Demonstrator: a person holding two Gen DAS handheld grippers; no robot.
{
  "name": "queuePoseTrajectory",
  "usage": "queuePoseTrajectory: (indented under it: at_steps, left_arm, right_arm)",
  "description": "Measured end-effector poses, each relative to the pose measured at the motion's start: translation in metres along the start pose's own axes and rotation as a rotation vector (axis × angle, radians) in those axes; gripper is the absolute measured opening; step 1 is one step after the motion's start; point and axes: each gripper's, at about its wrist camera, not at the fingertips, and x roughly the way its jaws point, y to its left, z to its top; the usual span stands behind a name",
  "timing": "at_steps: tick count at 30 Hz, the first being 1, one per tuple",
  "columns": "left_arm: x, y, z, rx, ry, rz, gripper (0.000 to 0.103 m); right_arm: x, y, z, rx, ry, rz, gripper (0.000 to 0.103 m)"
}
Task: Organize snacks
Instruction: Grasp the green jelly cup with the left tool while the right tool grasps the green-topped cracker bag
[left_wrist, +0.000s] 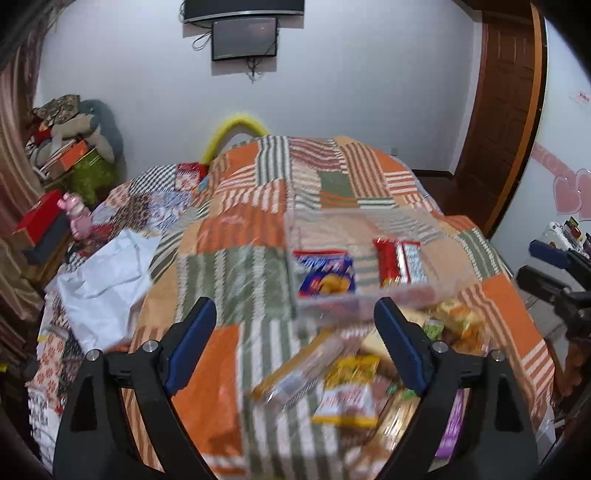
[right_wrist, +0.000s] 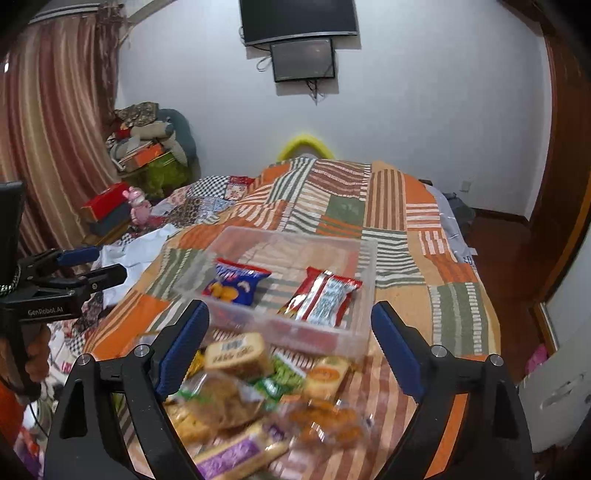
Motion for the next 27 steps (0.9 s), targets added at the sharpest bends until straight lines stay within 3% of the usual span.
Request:
queuePoseTrajectory:
  at_steps: [12, 27]
  left_arm:
    - [-0.004, 0.042, -0.093, -0.07, 0.165, 0.038, 0.089]
    - [0.018, 0.039, -0.155, -0.124, 0.296, -0.068, 0.089]
  right_arm:
    - [0.005, 0.024, -0.045, 0.0, 0.076, 0.049, 0.09]
    - [0.045, 0.042, -0.076, 0.034, 0.211, 0.059, 0.09]
